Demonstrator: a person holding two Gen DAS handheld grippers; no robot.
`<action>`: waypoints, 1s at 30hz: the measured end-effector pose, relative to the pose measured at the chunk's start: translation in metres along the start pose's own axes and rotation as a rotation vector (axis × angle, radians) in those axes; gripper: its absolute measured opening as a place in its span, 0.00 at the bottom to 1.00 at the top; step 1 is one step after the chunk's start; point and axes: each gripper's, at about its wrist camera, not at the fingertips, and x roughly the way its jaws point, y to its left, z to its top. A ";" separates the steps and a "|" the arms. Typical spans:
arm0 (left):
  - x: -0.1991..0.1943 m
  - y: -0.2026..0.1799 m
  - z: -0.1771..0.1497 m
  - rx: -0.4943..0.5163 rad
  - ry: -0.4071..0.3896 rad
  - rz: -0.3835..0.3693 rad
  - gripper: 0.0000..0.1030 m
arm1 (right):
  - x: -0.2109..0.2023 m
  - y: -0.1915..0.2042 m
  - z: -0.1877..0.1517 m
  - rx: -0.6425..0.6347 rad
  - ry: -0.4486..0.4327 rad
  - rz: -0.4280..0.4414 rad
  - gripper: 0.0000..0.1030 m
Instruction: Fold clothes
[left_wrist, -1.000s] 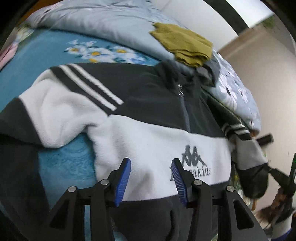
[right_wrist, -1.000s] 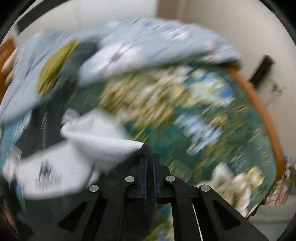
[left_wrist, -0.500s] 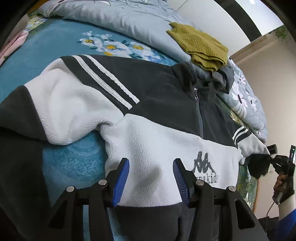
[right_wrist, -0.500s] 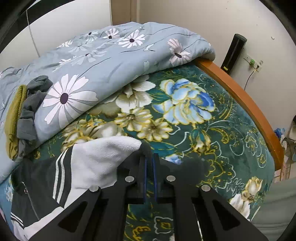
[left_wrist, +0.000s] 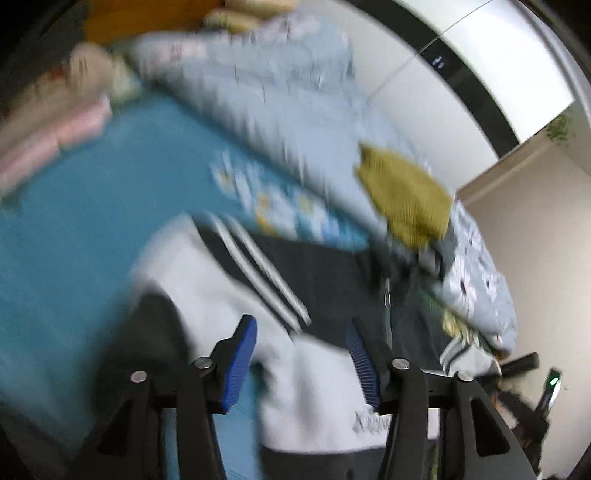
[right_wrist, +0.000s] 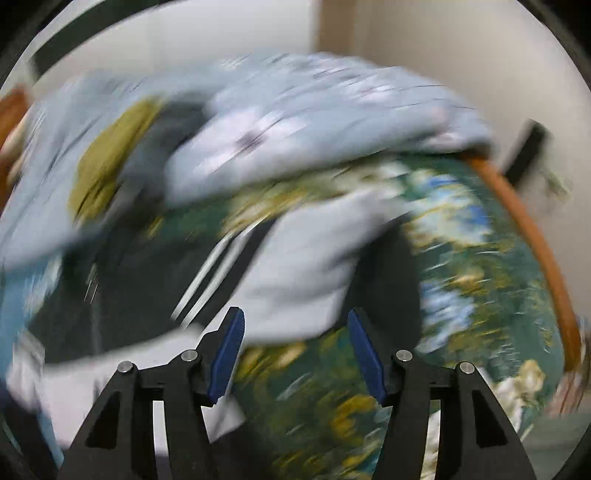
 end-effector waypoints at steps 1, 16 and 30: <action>-0.009 0.007 0.011 0.010 -0.009 0.041 0.66 | 0.005 0.016 -0.008 -0.039 0.024 0.028 0.58; 0.059 0.122 0.034 -0.252 0.296 0.378 0.63 | -0.006 0.117 -0.042 -0.250 0.099 0.187 0.58; 0.112 0.073 -0.008 -0.090 0.480 0.269 0.14 | -0.006 0.150 -0.054 -0.285 0.148 0.233 0.58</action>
